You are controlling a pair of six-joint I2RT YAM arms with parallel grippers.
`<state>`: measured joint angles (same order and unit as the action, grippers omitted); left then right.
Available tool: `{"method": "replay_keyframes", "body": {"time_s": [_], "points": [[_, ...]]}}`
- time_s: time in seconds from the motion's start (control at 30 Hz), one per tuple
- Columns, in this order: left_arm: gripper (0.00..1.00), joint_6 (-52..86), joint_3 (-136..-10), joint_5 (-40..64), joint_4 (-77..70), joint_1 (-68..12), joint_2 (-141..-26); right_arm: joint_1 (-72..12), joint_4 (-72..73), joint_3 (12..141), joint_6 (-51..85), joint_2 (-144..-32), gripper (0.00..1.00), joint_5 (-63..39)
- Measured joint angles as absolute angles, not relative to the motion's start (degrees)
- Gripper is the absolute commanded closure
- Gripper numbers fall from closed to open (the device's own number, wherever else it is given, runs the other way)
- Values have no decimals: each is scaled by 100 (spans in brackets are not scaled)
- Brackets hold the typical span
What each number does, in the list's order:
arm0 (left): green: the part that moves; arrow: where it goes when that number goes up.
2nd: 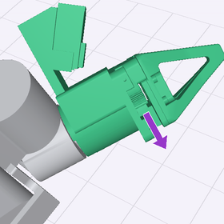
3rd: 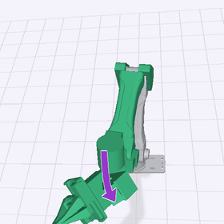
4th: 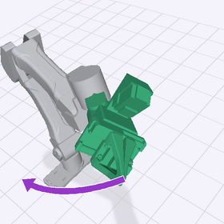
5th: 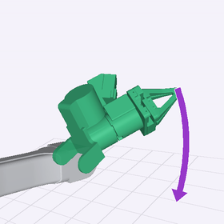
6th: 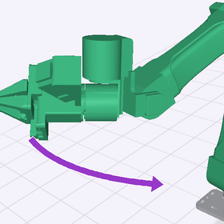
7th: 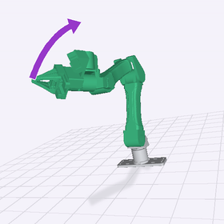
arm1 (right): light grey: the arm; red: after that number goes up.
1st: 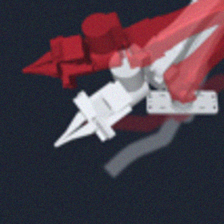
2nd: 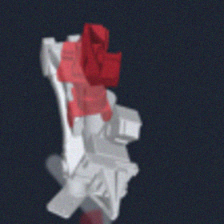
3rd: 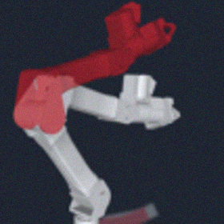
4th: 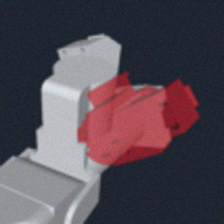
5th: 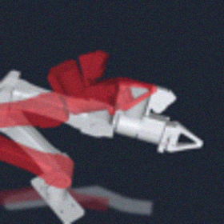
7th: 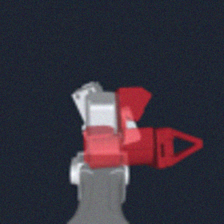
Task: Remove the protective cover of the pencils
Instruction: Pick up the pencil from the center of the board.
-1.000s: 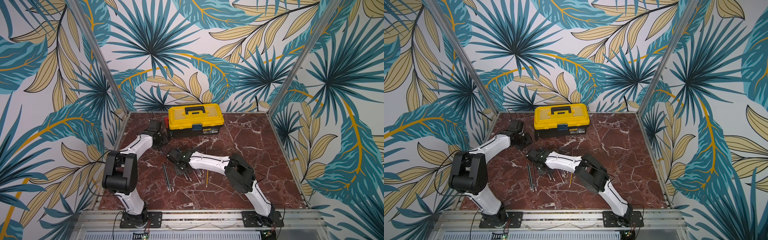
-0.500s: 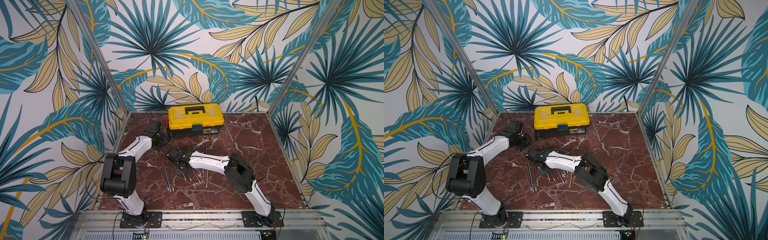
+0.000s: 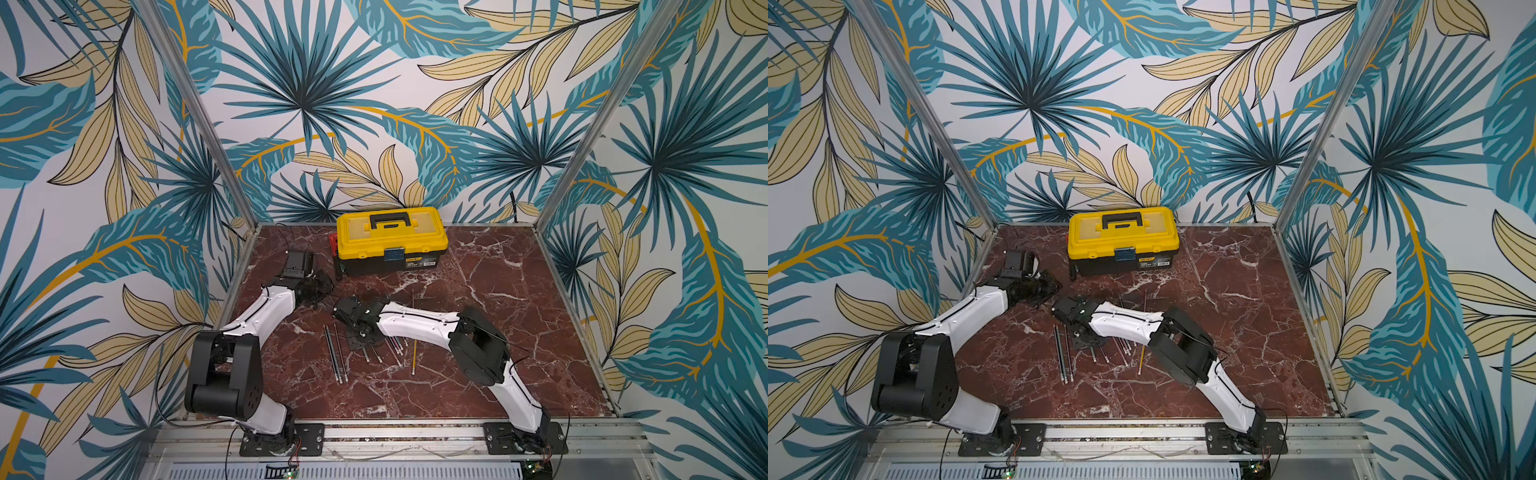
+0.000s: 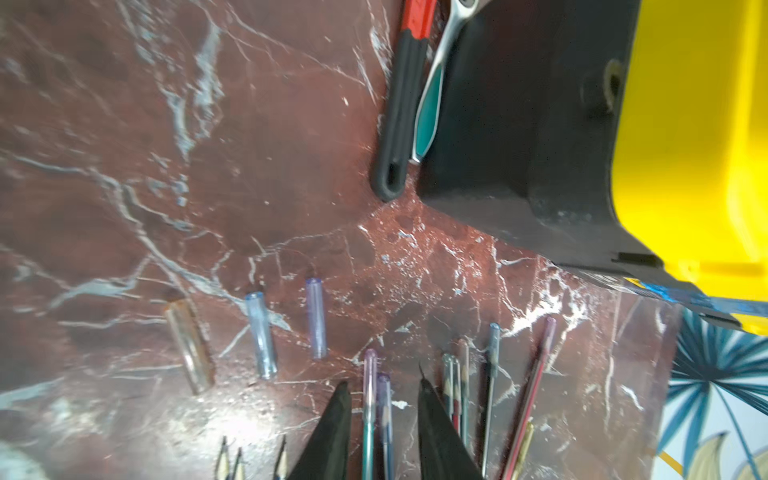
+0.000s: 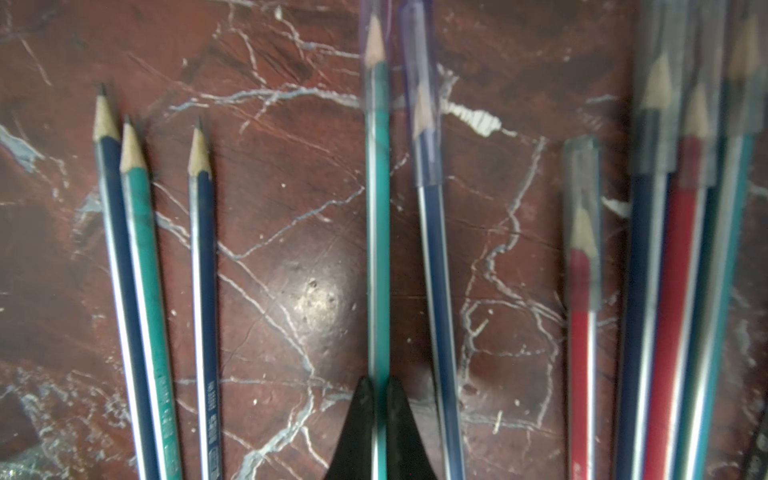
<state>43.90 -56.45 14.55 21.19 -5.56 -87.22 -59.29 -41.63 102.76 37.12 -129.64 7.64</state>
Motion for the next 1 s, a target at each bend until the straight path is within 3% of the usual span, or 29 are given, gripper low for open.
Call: {"method": "replay_keyframes", "body": {"time_s": [0.3, 1.0], "points": [[71, 4696, -5422, 2257, 1581, -556, -8899, -5929, -3756, 9891, 3715, -12490, 99, 744], [67, 4810, -5277, 2615, 1214, -556, -8899, -5918, -3050, 9443, 3743, -11891, 100, 716]]}}
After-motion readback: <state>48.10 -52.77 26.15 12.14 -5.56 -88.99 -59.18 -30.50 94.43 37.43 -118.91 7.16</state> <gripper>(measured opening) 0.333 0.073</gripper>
